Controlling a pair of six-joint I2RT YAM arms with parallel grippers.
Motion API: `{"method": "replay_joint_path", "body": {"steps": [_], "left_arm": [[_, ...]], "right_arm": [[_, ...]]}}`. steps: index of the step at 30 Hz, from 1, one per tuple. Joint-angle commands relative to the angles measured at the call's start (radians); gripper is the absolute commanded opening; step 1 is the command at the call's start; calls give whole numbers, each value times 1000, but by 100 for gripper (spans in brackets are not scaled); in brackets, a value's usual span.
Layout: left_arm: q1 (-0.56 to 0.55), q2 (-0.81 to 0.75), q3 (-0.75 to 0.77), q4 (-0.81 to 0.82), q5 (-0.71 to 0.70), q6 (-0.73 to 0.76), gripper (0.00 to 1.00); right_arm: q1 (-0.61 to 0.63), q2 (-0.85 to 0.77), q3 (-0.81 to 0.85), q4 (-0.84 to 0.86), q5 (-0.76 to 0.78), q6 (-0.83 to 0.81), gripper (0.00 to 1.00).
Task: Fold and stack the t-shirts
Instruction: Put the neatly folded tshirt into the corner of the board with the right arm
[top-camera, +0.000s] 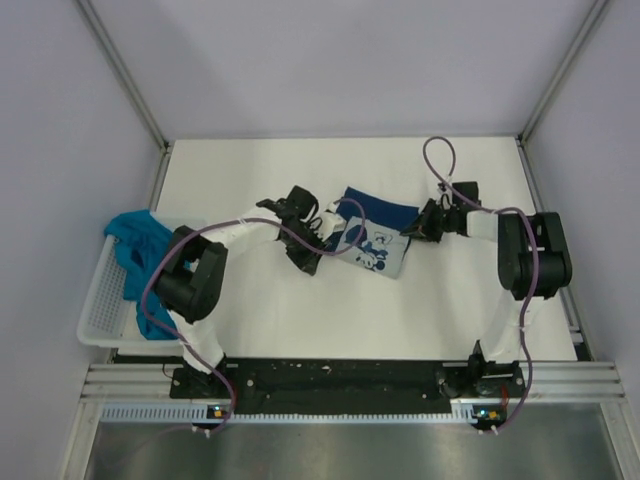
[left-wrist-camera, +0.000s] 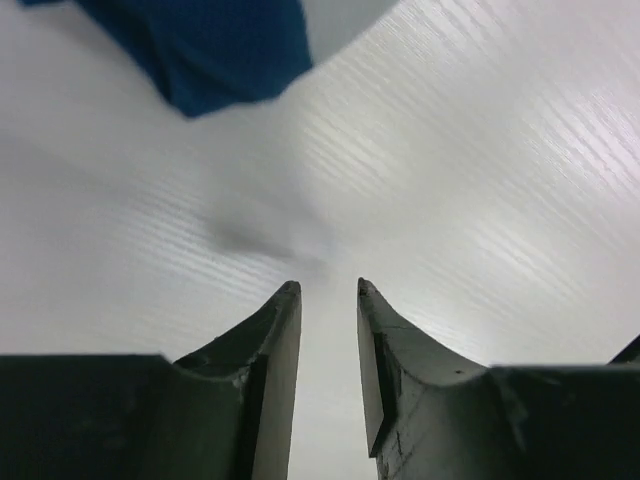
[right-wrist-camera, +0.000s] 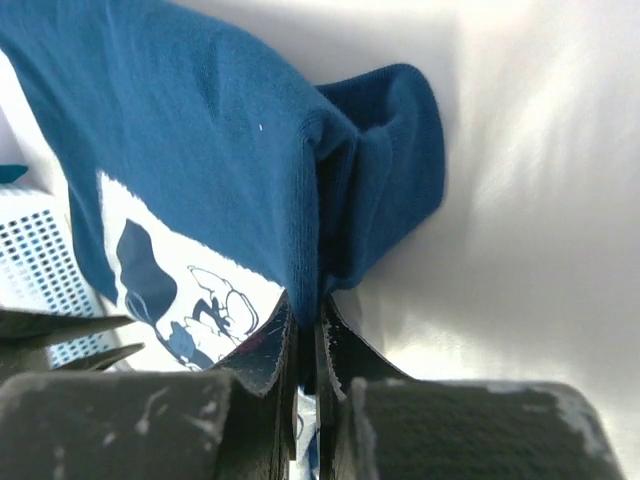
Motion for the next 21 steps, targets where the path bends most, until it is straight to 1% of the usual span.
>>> {"method": "replay_joint_path", "body": {"steps": [1,2,3,4,6,10,13,15,16,21], "left_arm": [[7,-151,-5,-57,-46,75,41],[12,-168,-5,-57,-57,81,45],[20,-180,-8,-58,-66,89,48],[29,-191,-6,-57,-74,93,49],[52,-205,-8,-57,-89,98,50],[111,-216,3,-65,-91,94,50],[141,-220,9,-74,-106,92,50],[151,-227,12,-80,-125,95,50],[153,-234,12,-84,-131,100,50],[158,-251,14,-95,-157,115,50]], "right_arm": [[-55,42,168,-208,23,-187,0],[-88,54,207,-262,40,-233,0],[-95,71,255,-330,63,-285,0],[-101,90,301,-395,89,-336,0],[-107,133,411,-544,195,-442,0],[-111,231,656,-734,403,-656,0],[-122,303,792,-806,543,-750,0],[-142,340,864,-814,606,-760,0],[-153,360,901,-814,614,-766,0],[-203,435,1074,-811,807,-801,0]]}}
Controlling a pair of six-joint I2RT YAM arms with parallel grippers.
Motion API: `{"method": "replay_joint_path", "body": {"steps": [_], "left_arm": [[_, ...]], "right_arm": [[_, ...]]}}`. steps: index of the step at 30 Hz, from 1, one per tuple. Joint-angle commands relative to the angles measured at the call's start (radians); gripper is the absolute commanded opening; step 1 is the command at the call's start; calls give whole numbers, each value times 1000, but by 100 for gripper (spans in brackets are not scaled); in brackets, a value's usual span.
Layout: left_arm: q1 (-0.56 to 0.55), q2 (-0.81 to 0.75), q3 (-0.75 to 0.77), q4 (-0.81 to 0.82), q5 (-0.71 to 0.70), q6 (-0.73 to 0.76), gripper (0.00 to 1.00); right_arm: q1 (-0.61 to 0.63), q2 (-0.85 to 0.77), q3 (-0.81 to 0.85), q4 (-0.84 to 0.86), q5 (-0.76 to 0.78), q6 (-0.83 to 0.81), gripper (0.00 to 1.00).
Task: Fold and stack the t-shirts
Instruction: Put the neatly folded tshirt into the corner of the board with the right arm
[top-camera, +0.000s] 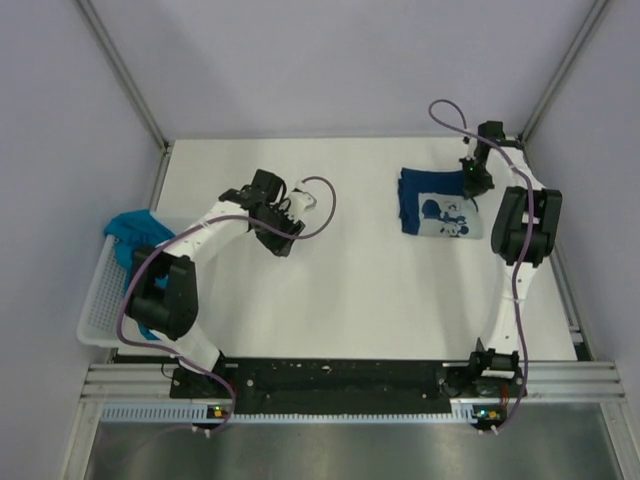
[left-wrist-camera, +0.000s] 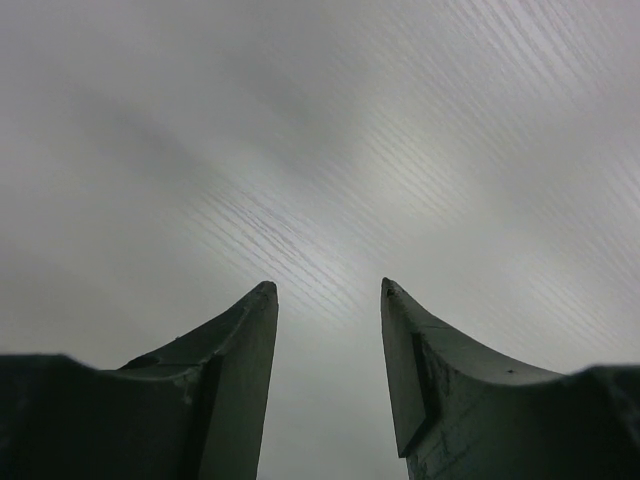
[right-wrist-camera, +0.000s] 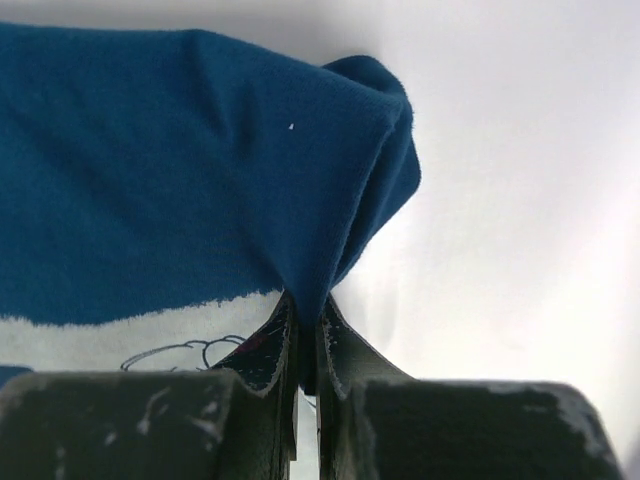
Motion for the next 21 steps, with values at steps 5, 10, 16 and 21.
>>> {"method": "replay_joint_path", "body": {"steps": [5,10,16,21], "left_arm": [[2,-41,26,-17,-51,21,51],[2,-15,37,-24,-70,23,51],[4,8,49,-30,-74,24,51],[5,-4,49,-36,-87,30,51]], "right_arm": [[-76,143,299,-19,386,-185,0],[-90,215,422,15,490,-227,0],[-105,224,441,113,501,-239,7],[-105,186,453,119,607,-215,77]]}}
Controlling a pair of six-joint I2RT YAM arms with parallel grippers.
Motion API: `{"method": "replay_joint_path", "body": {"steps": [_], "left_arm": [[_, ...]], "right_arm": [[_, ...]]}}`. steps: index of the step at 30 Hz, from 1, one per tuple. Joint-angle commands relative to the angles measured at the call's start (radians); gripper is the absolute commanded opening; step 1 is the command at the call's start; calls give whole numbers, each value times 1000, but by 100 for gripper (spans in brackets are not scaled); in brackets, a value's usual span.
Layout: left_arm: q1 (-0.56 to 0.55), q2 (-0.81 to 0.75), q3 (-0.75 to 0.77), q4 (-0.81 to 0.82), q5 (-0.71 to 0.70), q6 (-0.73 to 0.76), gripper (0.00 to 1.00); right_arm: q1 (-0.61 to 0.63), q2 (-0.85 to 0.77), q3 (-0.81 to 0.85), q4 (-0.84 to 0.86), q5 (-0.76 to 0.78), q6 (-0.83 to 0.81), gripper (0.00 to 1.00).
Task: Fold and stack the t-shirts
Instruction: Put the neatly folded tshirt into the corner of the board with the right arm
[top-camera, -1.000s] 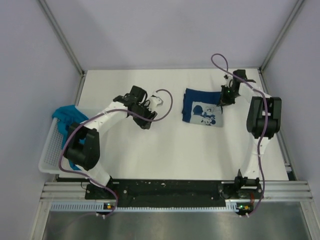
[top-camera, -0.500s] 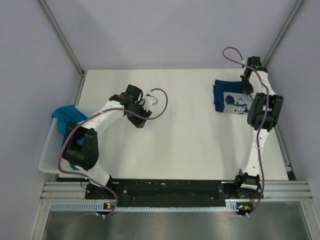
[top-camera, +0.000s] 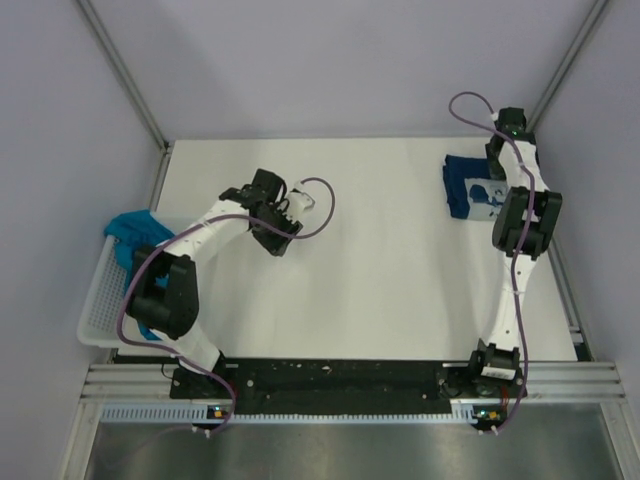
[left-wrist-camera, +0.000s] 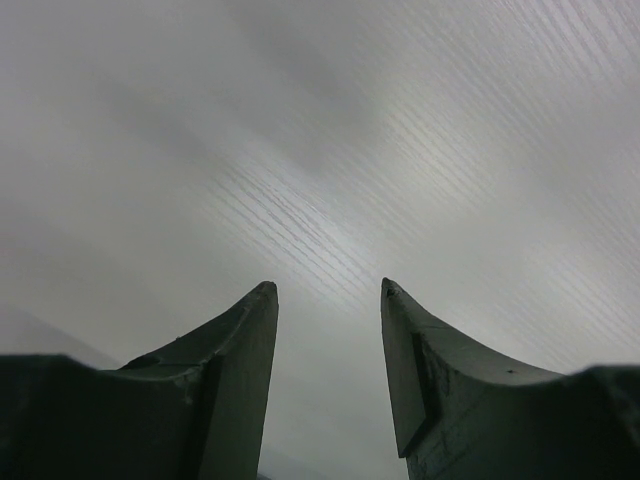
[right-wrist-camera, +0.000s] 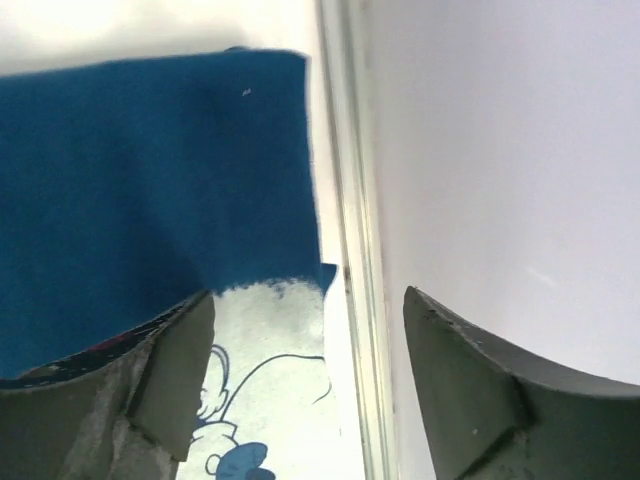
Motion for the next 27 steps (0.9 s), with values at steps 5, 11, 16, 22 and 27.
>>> {"method": "replay_joint_path", "body": {"steps": [5,11,16,22,27], "left_arm": [[3,-34,23,-3,-12,17,51],[9,-106,-37,44,-38,5,52],[37,-227,-143,142,-75,-22,55],[107,-419,-363,393,-78,-93,57],[184,-577,-619,748,-99,-157,69]], "right_arm": [[-1,-243,-19,80,60,70,99],[53,-589,-363,159,-76,135,99],[91,-888,-814,334,-380,233,99],[225,-1148,-1312,604,-441,235,99],[255,-1263,-1590,855,-567,328,99]]}}
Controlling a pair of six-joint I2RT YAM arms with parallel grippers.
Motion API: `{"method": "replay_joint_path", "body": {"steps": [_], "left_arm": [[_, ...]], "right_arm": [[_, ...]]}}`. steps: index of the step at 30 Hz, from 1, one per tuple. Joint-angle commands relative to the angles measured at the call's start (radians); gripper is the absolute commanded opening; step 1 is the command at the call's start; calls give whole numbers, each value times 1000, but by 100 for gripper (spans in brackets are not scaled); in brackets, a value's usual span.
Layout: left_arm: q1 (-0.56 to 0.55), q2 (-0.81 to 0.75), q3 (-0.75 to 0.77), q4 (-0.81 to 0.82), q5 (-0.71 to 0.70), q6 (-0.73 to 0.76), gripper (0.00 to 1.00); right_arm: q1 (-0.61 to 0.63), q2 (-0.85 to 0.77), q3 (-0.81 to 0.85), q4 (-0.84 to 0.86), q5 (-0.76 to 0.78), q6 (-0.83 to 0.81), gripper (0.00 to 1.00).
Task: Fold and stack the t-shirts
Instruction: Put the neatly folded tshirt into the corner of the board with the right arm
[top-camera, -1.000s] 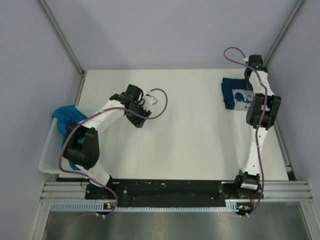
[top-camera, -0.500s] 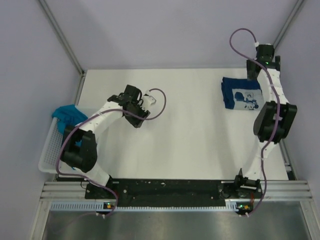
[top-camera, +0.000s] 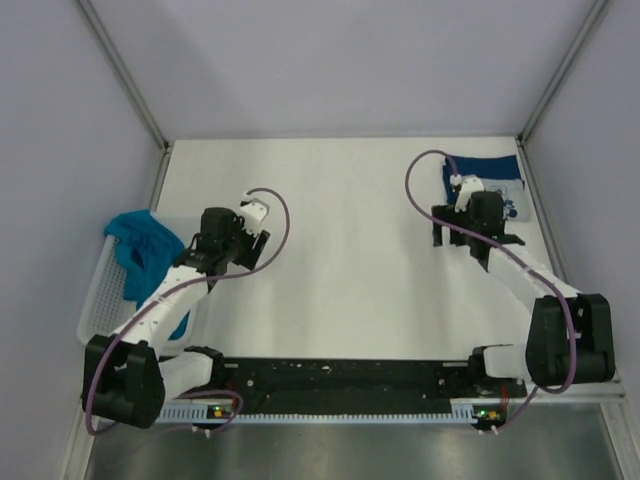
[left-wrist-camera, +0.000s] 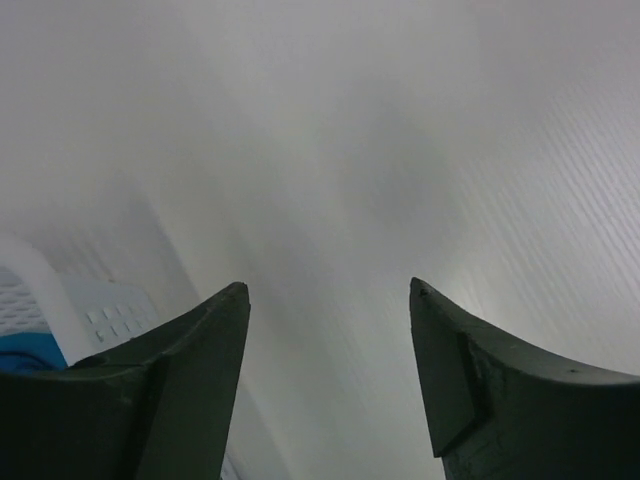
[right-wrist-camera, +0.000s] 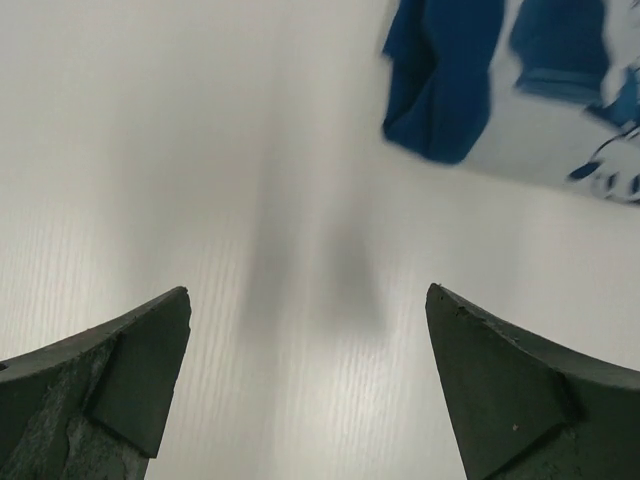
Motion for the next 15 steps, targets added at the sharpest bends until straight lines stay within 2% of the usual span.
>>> {"method": "replay_joint_path", "body": {"steps": [1,2,4,7,10,12,15], "left_arm": [[60,-122,-200,451,-28,-92,73],[71,-136,-253,537,-32,-106,75],[85,-147,-349,702,-67,-140,86],[96,-144,-485,935,-143,-151,99],[103,-119,-568,1092,-148,-146,99],[106,-114,-579,1117,-119,-138,99],[108,-124,-584,1112,-95,-145,99]], "right_arm": [[19,-114,-175,294,-112,90,99],[23,-134,-215,335,-106,90,99],[28,-177,-301,427,-92,122,99],[28,-223,-470,645,-63,161,99],[31,-214,-629,944,-37,185,99],[34,-248,-648,931,-26,178,99],[36,-248,-706,1076,-33,178,99]]}}
